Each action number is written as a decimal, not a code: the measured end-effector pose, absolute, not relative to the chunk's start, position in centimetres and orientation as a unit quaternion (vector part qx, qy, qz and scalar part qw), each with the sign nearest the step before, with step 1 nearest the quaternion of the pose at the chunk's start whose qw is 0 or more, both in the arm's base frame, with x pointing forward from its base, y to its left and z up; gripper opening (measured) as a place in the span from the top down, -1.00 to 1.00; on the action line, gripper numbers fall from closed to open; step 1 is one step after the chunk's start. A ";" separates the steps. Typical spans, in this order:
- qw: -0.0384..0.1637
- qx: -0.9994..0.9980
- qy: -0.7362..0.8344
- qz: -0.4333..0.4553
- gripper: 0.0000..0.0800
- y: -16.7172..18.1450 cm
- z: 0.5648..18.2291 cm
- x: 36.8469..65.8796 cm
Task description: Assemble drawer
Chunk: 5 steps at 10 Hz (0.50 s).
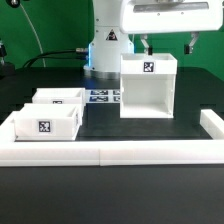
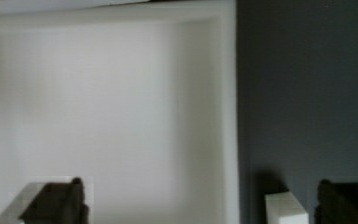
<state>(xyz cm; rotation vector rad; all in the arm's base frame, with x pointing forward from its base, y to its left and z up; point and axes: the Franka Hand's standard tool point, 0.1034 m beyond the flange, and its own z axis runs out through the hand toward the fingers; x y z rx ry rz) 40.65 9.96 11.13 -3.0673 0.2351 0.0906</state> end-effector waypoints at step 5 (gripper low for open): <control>0.033 -0.997 0.070 0.028 -0.21 10.9 9.8 39.3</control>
Offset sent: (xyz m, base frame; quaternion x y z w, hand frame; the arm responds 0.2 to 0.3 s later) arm -0.0109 0.0096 -0.0120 -0.0019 0.0195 0.0044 0.9998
